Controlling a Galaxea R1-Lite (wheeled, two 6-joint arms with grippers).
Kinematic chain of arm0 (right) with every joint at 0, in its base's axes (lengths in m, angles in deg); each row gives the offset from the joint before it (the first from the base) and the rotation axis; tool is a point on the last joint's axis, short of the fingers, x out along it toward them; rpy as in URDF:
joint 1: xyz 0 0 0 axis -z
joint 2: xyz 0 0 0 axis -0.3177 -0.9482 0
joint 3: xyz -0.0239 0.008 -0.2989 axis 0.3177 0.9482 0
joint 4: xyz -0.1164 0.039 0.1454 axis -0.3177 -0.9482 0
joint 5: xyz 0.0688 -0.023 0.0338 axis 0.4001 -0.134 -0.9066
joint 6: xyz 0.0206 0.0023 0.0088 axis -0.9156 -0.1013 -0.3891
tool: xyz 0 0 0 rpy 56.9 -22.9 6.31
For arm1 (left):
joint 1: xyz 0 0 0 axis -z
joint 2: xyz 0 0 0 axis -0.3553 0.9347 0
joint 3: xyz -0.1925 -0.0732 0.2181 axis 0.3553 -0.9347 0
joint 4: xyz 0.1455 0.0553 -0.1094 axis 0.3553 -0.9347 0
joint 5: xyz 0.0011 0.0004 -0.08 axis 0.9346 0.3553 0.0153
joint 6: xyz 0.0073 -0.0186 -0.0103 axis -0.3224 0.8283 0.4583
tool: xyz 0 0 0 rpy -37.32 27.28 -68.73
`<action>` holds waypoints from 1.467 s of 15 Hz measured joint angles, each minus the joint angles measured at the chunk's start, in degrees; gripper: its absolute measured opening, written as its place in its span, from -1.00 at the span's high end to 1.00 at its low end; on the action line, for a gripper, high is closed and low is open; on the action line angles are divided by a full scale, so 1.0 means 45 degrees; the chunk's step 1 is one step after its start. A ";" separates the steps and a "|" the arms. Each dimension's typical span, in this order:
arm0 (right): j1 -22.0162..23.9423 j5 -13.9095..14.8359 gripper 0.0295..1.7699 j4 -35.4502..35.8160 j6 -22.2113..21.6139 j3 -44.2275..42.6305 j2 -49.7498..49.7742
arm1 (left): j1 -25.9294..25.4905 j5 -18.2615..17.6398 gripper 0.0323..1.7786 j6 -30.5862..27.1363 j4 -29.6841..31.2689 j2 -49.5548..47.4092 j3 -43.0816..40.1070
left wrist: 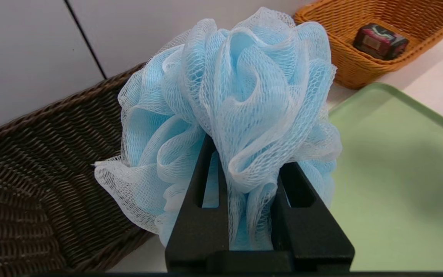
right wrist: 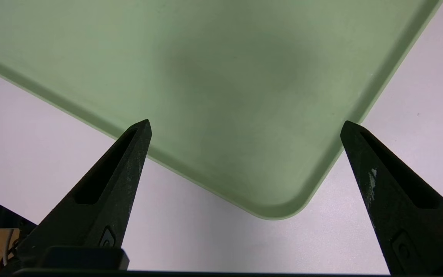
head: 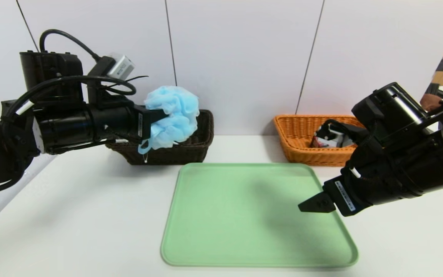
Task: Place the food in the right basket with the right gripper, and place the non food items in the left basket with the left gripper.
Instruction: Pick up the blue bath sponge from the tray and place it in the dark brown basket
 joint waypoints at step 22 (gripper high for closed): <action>0.0019 0.0024 -0.92 -0.0016 -0.0051 0.0545 0.0049 | -0.1750 0.1658 0.68 0.1837 -0.1734 0.4930 0.4421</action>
